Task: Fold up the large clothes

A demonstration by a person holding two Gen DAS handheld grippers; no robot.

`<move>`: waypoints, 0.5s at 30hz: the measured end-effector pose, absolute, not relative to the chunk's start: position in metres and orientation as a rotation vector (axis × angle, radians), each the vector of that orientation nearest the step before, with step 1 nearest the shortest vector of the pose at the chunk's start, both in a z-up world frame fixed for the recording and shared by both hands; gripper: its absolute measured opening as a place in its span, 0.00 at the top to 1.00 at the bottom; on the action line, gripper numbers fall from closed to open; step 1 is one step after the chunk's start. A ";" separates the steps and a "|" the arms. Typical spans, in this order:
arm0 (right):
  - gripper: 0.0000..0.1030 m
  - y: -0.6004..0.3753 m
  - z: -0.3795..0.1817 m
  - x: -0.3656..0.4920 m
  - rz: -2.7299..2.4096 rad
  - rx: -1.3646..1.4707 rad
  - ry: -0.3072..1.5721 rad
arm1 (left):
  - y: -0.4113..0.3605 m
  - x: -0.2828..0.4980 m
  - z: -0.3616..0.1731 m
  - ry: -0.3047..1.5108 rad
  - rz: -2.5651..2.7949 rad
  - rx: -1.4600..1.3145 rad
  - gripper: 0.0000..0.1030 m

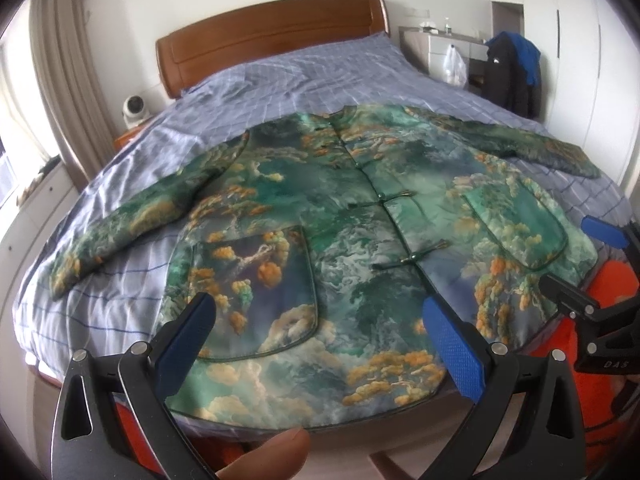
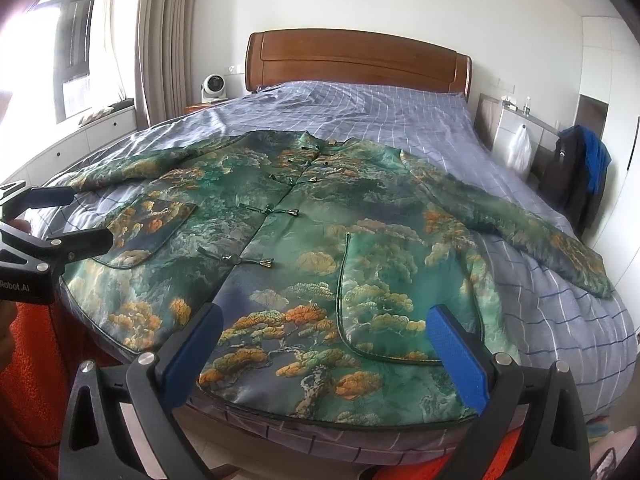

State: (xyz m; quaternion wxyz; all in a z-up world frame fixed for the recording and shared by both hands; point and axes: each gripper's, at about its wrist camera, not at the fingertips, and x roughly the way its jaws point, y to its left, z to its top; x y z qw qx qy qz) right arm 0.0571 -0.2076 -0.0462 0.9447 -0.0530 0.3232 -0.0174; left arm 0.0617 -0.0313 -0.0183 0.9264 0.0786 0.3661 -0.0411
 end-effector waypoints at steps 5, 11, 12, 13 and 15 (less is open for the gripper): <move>0.03 -0.208 -0.046 0.057 -0.036 -0.106 0.661 | -0.030 0.062 -0.018 0.756 -0.084 0.153 0.00; 0.03 -0.208 -0.046 0.057 -0.036 -0.107 0.660 | -0.030 0.062 -0.018 0.756 -0.072 0.154 0.00; 0.03 -0.208 -0.046 0.057 -0.035 -0.107 0.660 | -0.029 0.063 -0.018 0.754 -0.070 0.151 0.00; 0.03 -0.208 -0.046 0.057 -0.035 -0.107 0.660 | -0.029 0.063 -0.017 0.750 -0.066 0.147 0.00; 0.03 -0.208 -0.046 0.057 -0.035 -0.107 0.661 | -0.027 0.063 -0.015 0.741 -0.058 0.135 0.00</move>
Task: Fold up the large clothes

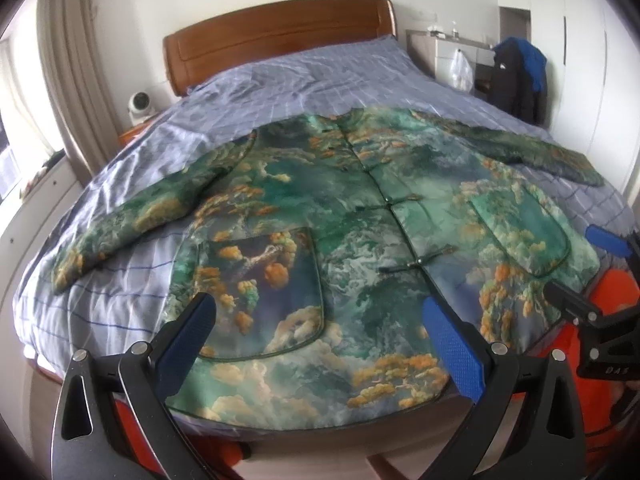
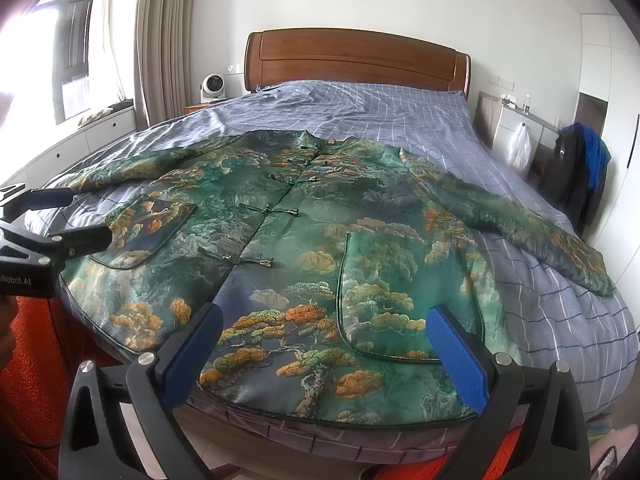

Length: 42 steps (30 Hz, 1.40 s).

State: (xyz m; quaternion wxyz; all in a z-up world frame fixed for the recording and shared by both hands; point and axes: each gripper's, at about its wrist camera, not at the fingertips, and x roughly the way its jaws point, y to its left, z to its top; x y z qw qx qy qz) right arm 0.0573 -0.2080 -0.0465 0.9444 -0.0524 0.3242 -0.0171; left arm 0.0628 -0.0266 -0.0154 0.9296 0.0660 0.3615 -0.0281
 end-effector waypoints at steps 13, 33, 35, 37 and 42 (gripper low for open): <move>0.03 -0.209 -0.045 0.056 -0.043 -0.098 0.663 | -0.019 0.062 -0.005 0.675 -0.031 0.146 0.00; 0.03 -0.343 -0.015 0.096 -0.148 0.103 0.650 | -0.009 0.070 -0.017 0.779 -0.066 0.077 0.00; 0.03 -0.404 -0.014 0.107 -0.241 0.190 0.652 | 0.000 0.072 -0.019 0.793 -0.051 0.041 0.00; 0.03 -0.486 -0.024 0.111 -0.351 0.401 0.671 | 0.007 0.074 -0.022 0.811 -0.032 0.015 0.00; 0.14 -0.624 -0.068 0.090 -0.529 0.879 0.629 | 0.017 0.082 -0.032 0.854 0.001 -0.030 0.00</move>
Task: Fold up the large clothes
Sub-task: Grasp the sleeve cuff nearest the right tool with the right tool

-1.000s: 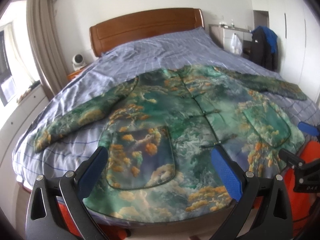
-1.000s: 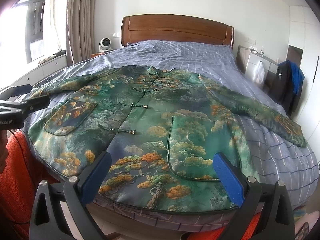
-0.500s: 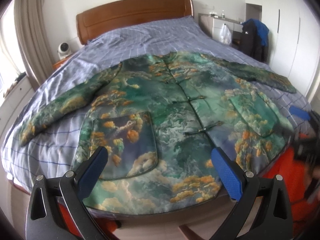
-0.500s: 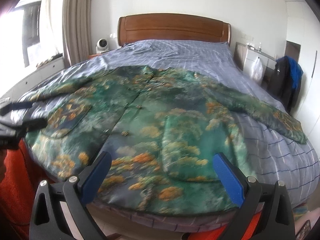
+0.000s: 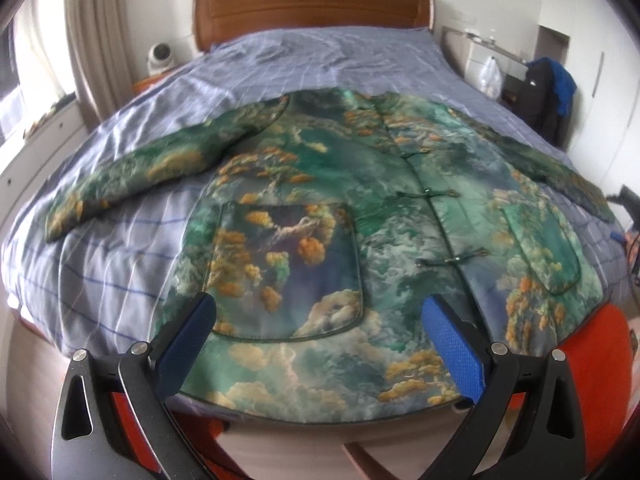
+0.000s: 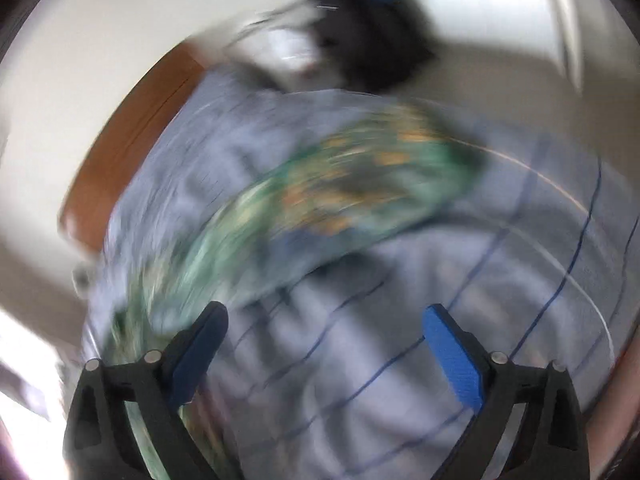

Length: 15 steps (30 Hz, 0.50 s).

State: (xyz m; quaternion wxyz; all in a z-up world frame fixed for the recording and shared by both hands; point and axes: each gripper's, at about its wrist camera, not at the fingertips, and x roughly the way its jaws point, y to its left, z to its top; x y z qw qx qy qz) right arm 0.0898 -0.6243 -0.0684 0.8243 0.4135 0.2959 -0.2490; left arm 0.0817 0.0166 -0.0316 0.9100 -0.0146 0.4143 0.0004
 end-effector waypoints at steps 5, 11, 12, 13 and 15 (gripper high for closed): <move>0.29 -0.689 -0.105 0.087 -0.527 1.151 0.499 | 0.014 0.090 -0.044 0.906 0.008 -0.047 0.00; 0.82 -0.706 -0.108 0.112 -0.674 1.097 0.540 | 0.010 0.093 -0.054 0.942 0.017 -0.030 0.00; 0.88 -0.702 -0.100 0.117 -0.690 1.056 0.555 | 0.011 0.091 -0.054 0.932 0.015 -0.032 0.00; 0.90 -0.695 -0.084 0.124 -0.699 0.990 0.559 | 0.013 0.090 -0.054 0.927 0.015 -0.032 0.00; 0.90 -0.677 -0.044 0.143 -0.641 0.868 0.534 | 0.015 0.089 -0.056 0.917 0.016 -0.027 0.00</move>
